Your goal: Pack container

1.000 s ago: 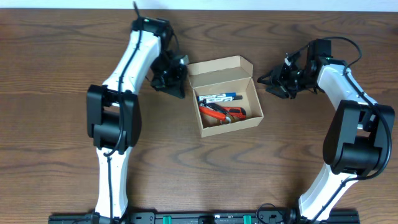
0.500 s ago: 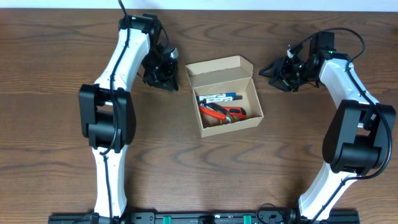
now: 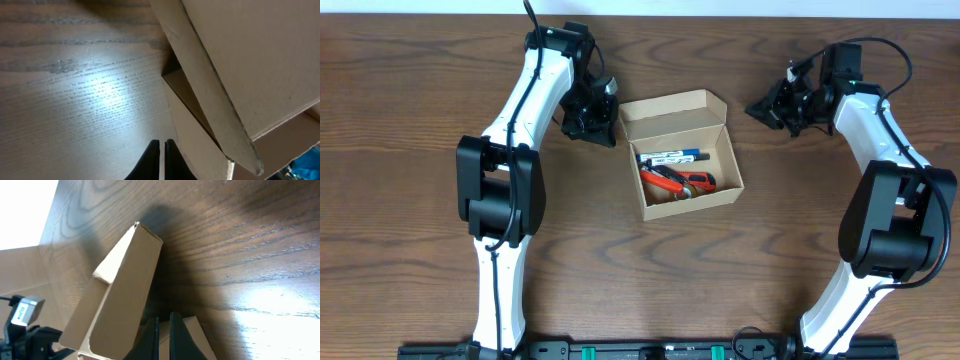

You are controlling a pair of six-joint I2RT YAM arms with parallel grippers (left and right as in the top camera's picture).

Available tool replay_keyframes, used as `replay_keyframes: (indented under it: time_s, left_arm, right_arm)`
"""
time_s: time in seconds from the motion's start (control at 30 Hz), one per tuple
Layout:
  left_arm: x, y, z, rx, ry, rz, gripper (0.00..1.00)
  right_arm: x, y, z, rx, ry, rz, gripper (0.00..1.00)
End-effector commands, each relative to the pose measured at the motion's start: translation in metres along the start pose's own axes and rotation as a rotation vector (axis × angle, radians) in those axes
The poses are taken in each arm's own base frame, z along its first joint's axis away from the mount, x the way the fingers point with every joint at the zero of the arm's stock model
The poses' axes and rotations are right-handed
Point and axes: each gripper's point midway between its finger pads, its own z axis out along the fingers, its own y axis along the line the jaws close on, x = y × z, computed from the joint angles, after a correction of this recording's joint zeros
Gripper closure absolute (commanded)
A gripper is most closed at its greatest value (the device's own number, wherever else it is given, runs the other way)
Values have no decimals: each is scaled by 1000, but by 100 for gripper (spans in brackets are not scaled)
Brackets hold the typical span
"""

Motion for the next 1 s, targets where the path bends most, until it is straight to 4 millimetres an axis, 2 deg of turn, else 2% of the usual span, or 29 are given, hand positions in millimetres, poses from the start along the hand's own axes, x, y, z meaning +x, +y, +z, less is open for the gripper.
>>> replay_keyframes:
  time_s: [0.0, 0.57, 0.77, 0.97]
  left_arm:
    - [1, 1, 1, 14, 13, -23, 94]
    - [6, -9, 2, 56, 32, -23, 94]
    - [7, -12, 4, 58, 38, -18, 94]
    - [12, -14, 15, 70, 65, -20, 94]
  right_arm:
    - [-7, 6, -1, -14, -10, 23, 99]
    - [10, 24, 38, -112, 86, 30, 98]
    - [13, 25, 40, -114, 95, 30, 98]
    - [18, 20, 45, -104, 120, 39, 98]
